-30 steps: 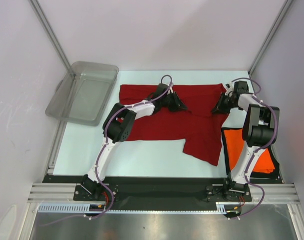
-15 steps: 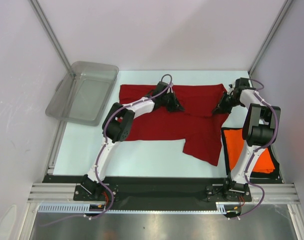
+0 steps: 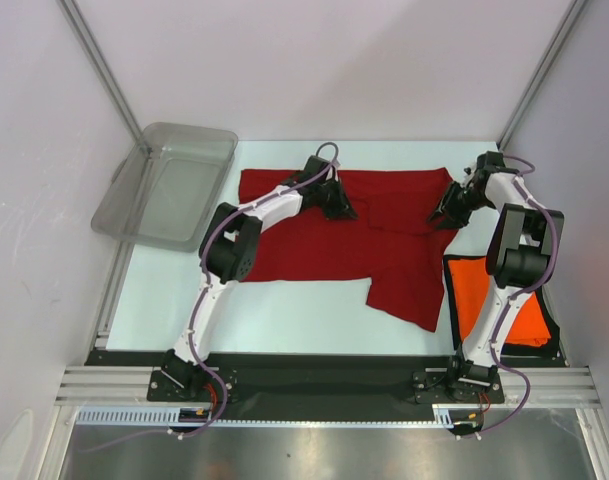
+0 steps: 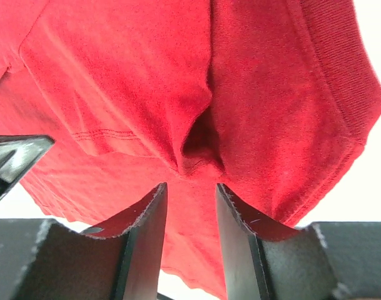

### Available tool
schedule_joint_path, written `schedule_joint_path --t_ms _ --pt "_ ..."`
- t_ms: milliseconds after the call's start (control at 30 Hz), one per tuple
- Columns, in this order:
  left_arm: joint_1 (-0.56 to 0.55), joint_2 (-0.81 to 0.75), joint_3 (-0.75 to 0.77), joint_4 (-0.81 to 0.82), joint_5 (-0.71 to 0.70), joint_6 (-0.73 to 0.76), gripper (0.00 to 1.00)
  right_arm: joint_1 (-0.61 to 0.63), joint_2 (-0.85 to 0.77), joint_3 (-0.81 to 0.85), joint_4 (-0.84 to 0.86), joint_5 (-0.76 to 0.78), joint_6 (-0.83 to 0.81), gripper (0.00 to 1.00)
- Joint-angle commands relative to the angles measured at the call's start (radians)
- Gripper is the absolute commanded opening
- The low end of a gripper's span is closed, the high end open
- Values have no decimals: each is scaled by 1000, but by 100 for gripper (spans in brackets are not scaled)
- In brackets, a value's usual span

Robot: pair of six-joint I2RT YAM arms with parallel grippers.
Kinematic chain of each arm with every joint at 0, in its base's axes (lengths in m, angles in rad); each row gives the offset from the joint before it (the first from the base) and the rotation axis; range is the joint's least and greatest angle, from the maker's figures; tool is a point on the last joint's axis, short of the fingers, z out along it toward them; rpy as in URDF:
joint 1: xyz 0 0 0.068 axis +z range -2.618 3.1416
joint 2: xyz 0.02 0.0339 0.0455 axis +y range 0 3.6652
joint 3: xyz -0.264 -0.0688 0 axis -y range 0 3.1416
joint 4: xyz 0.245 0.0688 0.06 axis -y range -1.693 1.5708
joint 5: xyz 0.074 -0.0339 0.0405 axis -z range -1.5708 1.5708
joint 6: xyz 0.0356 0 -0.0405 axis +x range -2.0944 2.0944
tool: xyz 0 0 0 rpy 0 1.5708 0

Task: Fold and stack the t-shirts
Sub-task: Fold the tshirt

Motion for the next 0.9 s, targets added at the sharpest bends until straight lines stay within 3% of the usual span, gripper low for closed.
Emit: schedule_joint_path --t_ms 0,67,100,200,333,400,433,567,867 --pt "9 -120 61 -80 -41 111 14 -7 -50 27 33 -23 9 42" --pt "8 -140 53 -80 -37 147 22 -3 -57 18 47 -34 17 42" --pt "6 -144 45 -68 -26 152 33 -3 -57 17 41 -16 3 42" --pt "0 -120 47 -17 53 146 44 -12 -48 15 30 6 -63 48" --pt "-9 -69 55 41 104 109 43 -12 -34 -2 79 -19 -121 45" --pt "-18 -33 67 62 109 108 40 -12 -25 -11 97 -9 -132 36" --pt "-32 12 118 69 115 97 39 -12 -19 -19 111 3 -146 25" --pt "-46 66 173 43 107 88 39 -10 -8 -23 120 -14 -151 28" --pt "-63 84 128 66 84 56 36 8 4 -71 145 -17 -157 30"
